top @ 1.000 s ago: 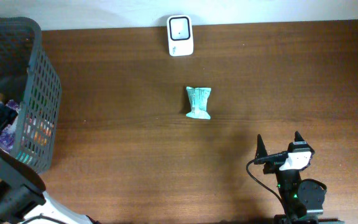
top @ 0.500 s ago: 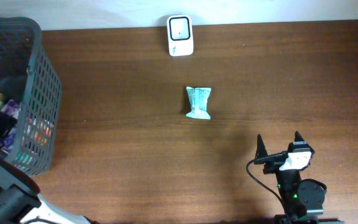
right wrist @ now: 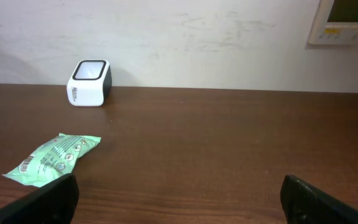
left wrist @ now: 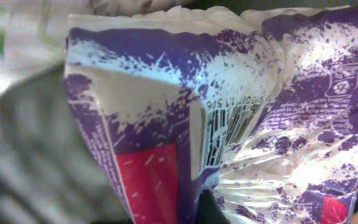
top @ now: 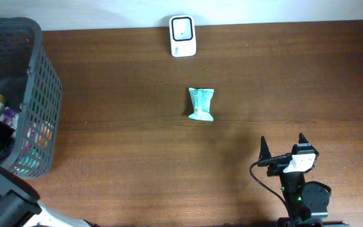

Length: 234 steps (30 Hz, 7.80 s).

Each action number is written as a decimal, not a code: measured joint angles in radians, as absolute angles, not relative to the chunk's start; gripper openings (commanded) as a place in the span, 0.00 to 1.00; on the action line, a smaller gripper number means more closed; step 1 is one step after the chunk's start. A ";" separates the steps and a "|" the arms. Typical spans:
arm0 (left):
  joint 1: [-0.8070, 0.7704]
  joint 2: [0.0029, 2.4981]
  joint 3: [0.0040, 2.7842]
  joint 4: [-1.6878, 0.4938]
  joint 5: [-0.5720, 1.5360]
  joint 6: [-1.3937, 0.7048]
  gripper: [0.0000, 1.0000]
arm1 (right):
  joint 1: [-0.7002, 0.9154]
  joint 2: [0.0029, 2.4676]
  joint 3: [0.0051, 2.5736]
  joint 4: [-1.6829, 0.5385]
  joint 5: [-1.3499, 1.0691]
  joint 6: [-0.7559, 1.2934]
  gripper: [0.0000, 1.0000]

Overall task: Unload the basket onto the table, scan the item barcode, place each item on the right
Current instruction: 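Reach the left gripper into the basket and grasp the purple package, then move the purple package past the scanner and place it beside the green packet, then reach the left gripper into the basket and grasp the orange-white pack, then carry the orange pack past the scanner and set it left of the purple package, then reach the left gripper into the basket and grasp the small teal box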

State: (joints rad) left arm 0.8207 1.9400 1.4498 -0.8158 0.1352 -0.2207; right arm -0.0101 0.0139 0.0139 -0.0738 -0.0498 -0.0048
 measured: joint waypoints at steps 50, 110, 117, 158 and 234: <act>-0.408 2.071 1.617 -0.817 -0.003 -0.249 0.00 | -0.010 0.014 0.014 -0.074 -0.050 -0.005 0.99; 0.656 2.004 1.628 -1.221 -0.096 0.028 0.72 | -0.009 0.014 0.014 -0.074 -0.050 -0.005 0.99; 0.662 2.004 1.555 -1.029 0.022 0.158 0.71 | -0.009 0.014 0.014 -0.074 -0.050 -0.005 0.98; -0.007 1.332 1.790 -1.005 0.484 -0.273 0.00 | -0.009 0.014 0.014 -0.074 -0.050 -0.004 0.99; 0.578 1.745 2.437 -1.621 -0.166 -0.342 0.99 | -0.009 0.013 0.014 -0.074 -0.050 -0.005 0.99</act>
State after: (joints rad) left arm 0.5781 1.7447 2.4371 -1.6215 -0.1658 -0.3420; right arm -0.0093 0.0128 0.0139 -0.0738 -0.0498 -0.0048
